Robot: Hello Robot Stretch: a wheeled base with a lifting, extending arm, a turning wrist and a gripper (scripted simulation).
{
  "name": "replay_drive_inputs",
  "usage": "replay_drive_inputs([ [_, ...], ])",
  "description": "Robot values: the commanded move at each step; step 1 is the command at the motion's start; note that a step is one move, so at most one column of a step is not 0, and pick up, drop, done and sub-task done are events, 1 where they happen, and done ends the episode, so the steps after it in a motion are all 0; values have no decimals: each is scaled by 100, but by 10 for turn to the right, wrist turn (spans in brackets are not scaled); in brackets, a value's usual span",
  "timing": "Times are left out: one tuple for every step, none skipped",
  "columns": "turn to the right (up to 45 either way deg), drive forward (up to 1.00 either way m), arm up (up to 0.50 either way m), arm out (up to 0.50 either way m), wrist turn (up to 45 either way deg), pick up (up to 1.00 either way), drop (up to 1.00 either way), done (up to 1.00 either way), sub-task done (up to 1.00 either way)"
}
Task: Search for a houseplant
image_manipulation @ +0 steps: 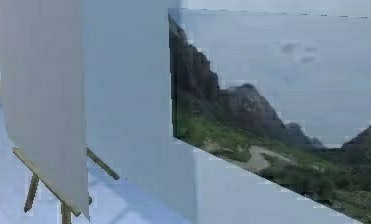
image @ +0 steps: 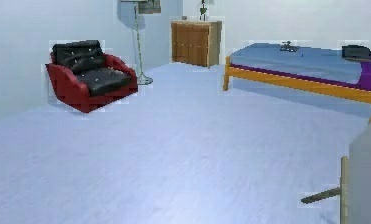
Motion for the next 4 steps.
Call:
replay_drive_inputs([
  [0,100,0,0,0,0,0,0,0],
  [0,100,0,0,0,0,0,0,0],
  [0,100,0,0,0,0,0,0,0],
  [-30,0,0,0,0,0,0,0,0],
])
